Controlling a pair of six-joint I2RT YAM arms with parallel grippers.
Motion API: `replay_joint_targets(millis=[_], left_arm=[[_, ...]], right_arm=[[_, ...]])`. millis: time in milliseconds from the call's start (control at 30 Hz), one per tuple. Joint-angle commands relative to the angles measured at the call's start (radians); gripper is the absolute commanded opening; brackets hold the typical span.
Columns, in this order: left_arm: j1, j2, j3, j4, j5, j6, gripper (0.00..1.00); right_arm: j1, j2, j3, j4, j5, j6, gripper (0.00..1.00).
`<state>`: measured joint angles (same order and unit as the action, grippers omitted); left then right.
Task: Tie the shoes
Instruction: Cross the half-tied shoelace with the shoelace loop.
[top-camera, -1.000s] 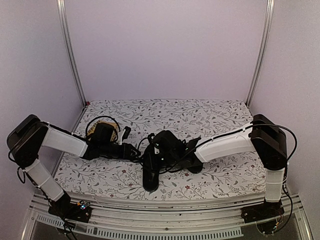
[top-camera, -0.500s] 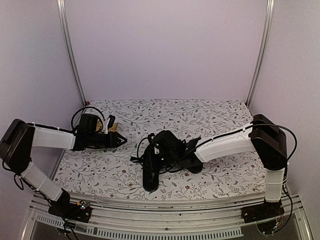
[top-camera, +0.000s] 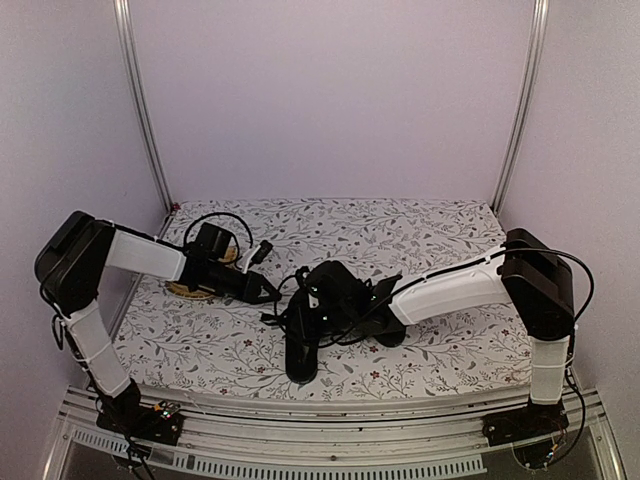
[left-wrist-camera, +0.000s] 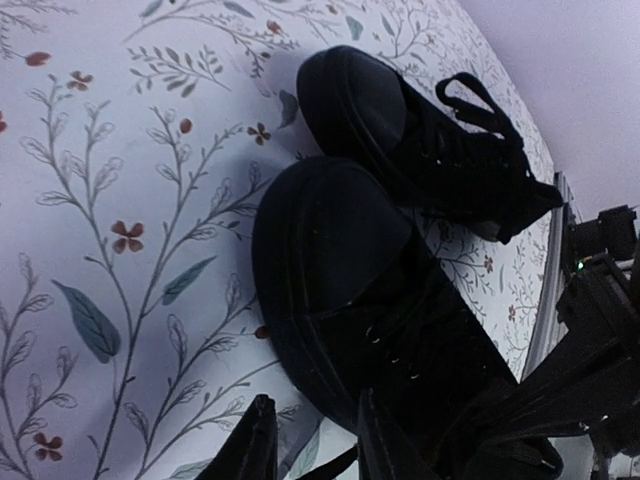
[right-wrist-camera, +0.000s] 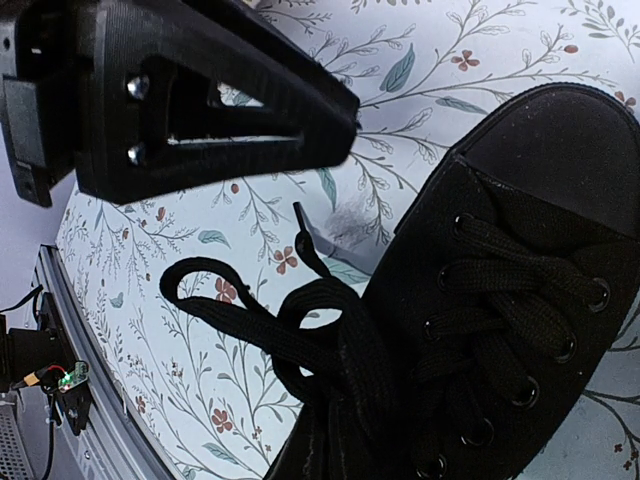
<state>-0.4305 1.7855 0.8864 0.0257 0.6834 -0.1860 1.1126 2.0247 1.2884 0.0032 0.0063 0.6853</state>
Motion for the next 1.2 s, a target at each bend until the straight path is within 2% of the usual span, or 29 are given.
replay_joint_targets(millis=[0,300,500,1167], left_arm=[[-0.029,0.042,0.043,-0.027,0.096,0.066,0.26],[-0.042,0.121,0.068,-0.026,0.204,0.089,0.25],[-0.054,0.111,0.037,0.009,0.293,0.089,0.24],[-0.076,0.06,-0.083,0.178,0.38,0.016,0.23]], right_arm=[[0.001,-0.014,-0.012,-0.002,0.001,0.003,0.02],[0.001,-0.017,-0.012,-0.002,0.003,0.003,0.02],[0.0,-0.017,-0.012,-0.005,0.008,0.005,0.02],[0.0,-0.04,-0.028,-0.014,0.047,0.021,0.02]])
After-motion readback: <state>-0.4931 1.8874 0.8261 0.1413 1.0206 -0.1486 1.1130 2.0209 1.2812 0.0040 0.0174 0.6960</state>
